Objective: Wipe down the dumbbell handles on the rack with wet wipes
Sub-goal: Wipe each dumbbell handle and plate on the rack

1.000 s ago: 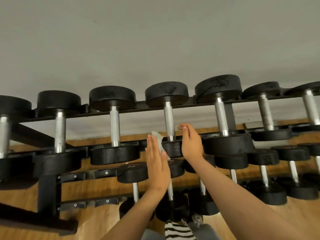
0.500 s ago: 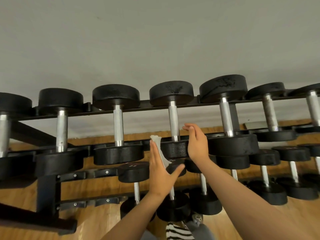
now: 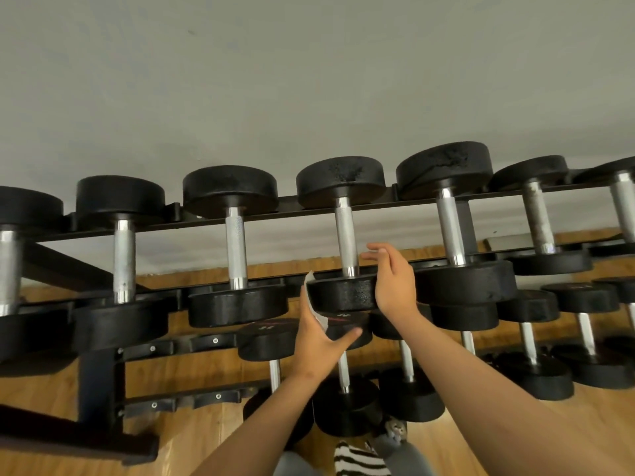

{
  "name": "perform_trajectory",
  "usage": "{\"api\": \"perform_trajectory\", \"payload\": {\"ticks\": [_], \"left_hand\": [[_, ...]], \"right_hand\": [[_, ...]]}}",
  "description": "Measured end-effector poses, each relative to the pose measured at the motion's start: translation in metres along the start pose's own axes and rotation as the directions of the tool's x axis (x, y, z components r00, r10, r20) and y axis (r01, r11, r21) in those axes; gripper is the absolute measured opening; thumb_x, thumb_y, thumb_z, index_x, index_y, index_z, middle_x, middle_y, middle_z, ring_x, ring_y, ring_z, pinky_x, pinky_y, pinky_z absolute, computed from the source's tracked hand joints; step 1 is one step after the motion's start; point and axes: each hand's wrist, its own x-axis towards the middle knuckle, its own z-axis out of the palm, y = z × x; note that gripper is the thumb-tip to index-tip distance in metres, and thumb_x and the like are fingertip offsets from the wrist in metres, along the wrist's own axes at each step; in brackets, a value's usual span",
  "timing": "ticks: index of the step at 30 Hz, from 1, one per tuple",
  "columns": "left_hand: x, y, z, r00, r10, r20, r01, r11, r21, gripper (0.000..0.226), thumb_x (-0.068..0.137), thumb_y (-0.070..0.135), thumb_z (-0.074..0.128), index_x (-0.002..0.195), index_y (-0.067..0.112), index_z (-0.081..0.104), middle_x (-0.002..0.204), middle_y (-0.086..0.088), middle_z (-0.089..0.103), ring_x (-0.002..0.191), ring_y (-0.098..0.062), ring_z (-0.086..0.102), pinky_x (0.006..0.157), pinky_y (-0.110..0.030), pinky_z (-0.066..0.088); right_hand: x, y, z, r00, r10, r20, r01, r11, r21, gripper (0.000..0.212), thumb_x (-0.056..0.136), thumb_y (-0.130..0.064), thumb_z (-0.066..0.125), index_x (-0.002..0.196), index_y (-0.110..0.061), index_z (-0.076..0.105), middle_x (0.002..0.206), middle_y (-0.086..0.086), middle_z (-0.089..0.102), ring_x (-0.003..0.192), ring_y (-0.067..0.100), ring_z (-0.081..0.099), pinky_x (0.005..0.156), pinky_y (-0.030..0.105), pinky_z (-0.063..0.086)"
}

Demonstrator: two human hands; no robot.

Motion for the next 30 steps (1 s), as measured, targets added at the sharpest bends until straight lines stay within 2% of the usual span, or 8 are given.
{"api": "perform_trajectory", "payload": {"ticks": [4,7,9,13,17,24,28,30], "left_hand": [[0.003,-0.012,-0.003,0.998,-0.032,0.049,0.034,0.999,-0.041,0.119,0.062,0.039,0.088,0.144,0.057,0.004,0.14,0.03,0.042,0.136,0.005,0.038,0.118,-0.04,0.032],[0.004,-0.007,-0.004,0.998,-0.031,0.05,0.033,0.998,-0.06,0.117,0.064,0.031,0.089,0.152,0.038,0.012,0.145,0.019,0.046,0.138,-0.001,0.039,0.118,-0.044,0.033],[0.0,0.002,-0.002,1.0,-0.026,0.017,0.026,0.999,-0.026,0.12,0.063,0.038,0.089,0.153,0.037,0.009,0.15,0.014,0.041,0.14,-0.001,0.035,0.118,-0.044,0.033],[-0.022,0.026,0.005,0.996,0.086,-0.032,-0.075,0.963,0.258,0.137,0.065,0.05,0.085,0.152,0.034,-0.02,0.163,0.01,-0.014,0.148,-0.002,-0.01,0.123,-0.033,0.008],[-0.027,0.034,0.005,0.973,0.223,0.057,-0.216,0.8,0.56,0.143,0.066,0.069,0.074,0.144,0.027,-0.038,0.154,0.007,-0.04,0.146,-0.011,-0.028,0.121,-0.032,-0.002],[-0.025,0.047,0.008,0.907,0.332,0.257,-0.391,0.445,0.806,0.132,0.072,0.075,0.061,0.152,0.009,-0.021,0.159,-0.015,-0.027,0.149,-0.03,-0.021,0.122,-0.046,0.002],[-0.022,0.061,0.018,0.871,0.339,0.355,-0.455,0.289,0.842,0.124,0.077,0.078,0.052,0.153,0.012,-0.02,0.16,-0.011,-0.027,0.149,-0.027,-0.022,0.122,-0.045,-0.003],[-0.021,0.067,0.025,0.872,0.336,0.357,-0.449,0.258,0.856,0.121,0.078,0.079,0.048,0.154,0.011,-0.017,0.16,-0.012,-0.026,0.148,-0.027,-0.023,0.122,-0.045,-0.004]], "right_hand": [[-0.001,0.0,0.0,1.0,0.003,0.008,-0.003,1.0,-0.01,0.031,0.105,-0.025,0.034,0.116,-0.019,0.062,0.1,-0.01,0.068,0.088,0.0,0.059,0.076,0.015,0.039],[0.0,-0.001,-0.001,1.0,-0.008,0.005,0.008,1.0,-0.015,0.031,0.106,-0.025,0.033,0.117,-0.018,0.062,0.101,-0.008,0.068,0.083,0.0,0.059,0.074,0.012,0.039],[-0.001,0.0,-0.002,1.0,-0.009,0.009,0.009,1.0,-0.006,0.031,0.106,-0.024,0.033,0.117,-0.018,0.062,0.1,-0.008,0.068,0.087,0.001,0.059,0.074,0.012,0.039],[-0.001,0.0,-0.001,1.0,0.0,0.015,-0.001,1.0,0.016,0.03,0.105,-0.025,0.034,0.115,-0.02,0.062,0.099,-0.008,0.068,0.096,0.005,0.06,0.076,0.014,0.038],[-0.002,0.001,-0.001,1.0,0.005,0.011,-0.005,1.0,0.018,0.029,0.105,-0.027,0.034,0.116,-0.022,0.061,0.101,-0.009,0.068,0.095,0.005,0.058,0.073,0.013,0.037],[-0.003,0.004,-0.001,0.998,-0.044,0.035,0.041,0.996,0.082,0.028,0.104,-0.026,0.038,0.112,-0.016,0.063,0.107,-0.006,0.066,0.092,0.002,0.057,0.074,0.009,0.038],[0.001,0.004,-0.012,0.981,-0.006,0.194,-0.04,0.971,0.235,0.022,0.104,-0.021,0.041,0.105,-0.019,0.063,0.104,-0.001,0.065,0.097,0.01,0.061,0.082,0.021,0.049],[0.002,0.005,-0.025,0.968,-0.013,0.252,-0.079,0.933,0.35,0.024,0.104,-0.016,0.039,0.106,-0.016,0.063,0.107,-0.001,0.064,0.103,0.01,0.059,0.088,0.021,0.045]]}}
